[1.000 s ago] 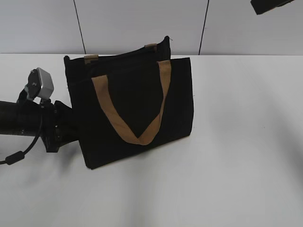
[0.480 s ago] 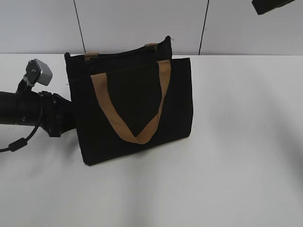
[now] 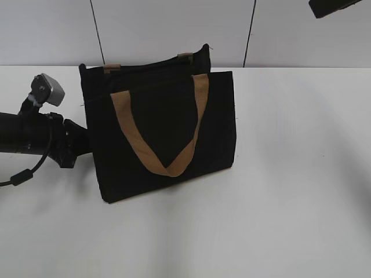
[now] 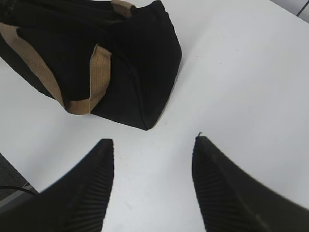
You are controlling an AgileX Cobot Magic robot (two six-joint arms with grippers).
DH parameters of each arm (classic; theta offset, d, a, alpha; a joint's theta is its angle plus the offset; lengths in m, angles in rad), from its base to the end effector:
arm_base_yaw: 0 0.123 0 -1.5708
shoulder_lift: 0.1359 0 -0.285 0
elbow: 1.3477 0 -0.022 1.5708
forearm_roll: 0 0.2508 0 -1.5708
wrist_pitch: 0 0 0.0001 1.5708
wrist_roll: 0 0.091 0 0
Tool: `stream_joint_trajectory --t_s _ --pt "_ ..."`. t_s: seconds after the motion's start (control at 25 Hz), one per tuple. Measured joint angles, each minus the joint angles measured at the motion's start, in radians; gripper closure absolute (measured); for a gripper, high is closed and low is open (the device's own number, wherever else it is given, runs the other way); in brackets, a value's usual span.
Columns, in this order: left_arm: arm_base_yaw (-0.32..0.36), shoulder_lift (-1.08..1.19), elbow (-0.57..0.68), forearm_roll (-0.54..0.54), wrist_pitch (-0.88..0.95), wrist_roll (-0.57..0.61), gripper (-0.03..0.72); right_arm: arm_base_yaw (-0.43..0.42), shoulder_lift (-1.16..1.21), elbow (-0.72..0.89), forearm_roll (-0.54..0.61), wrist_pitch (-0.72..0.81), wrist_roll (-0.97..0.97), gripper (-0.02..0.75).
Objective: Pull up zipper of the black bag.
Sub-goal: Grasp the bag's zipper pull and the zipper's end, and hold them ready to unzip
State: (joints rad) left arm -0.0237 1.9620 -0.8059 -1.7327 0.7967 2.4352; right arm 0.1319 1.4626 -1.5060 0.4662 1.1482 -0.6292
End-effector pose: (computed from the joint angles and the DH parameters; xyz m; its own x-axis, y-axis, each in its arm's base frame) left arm 0.3215 -0.0719 0.1094 -0.3650 0.4290 -0.8263 0.8306 0.5509 -0.0809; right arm 0.2928 0.0765 0.3937 -0.6028 -0.4599 -0.6520 -0.6559 0.7510 0.0767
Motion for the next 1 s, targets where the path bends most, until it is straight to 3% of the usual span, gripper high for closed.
stream_joint_trajectory --t_s 0.08,0.32,0.48,0.64,0.8,1.0 --pt "0.000 0.000 0.000 0.000 0.003 0.000 0.653 0.000 0.000 0.000 0.000 0.000 0.000 0.341" --pt "0.000 -0.053 0.000 0.000 -0.035 -0.006 0.659 0.000 0.000 0.000 0.002 0.000 0.001 0.342" --pt "0.000 -0.147 0.000 0.004 -0.119 -0.074 0.660 0.000 0.000 0.000 0.041 0.001 0.027 0.342" --pt "0.000 -0.265 0.000 0.079 -0.179 -0.154 0.660 0.007 0.000 0.000 0.075 0.001 0.037 0.342" --pt "0.000 -0.376 0.000 0.189 -0.224 -0.236 0.660 0.071 0.000 0.000 0.075 -0.020 0.040 0.342" --pt "0.000 -0.497 0.000 0.234 -0.256 -0.274 0.660 0.175 0.000 0.000 0.077 -0.096 0.072 0.342"
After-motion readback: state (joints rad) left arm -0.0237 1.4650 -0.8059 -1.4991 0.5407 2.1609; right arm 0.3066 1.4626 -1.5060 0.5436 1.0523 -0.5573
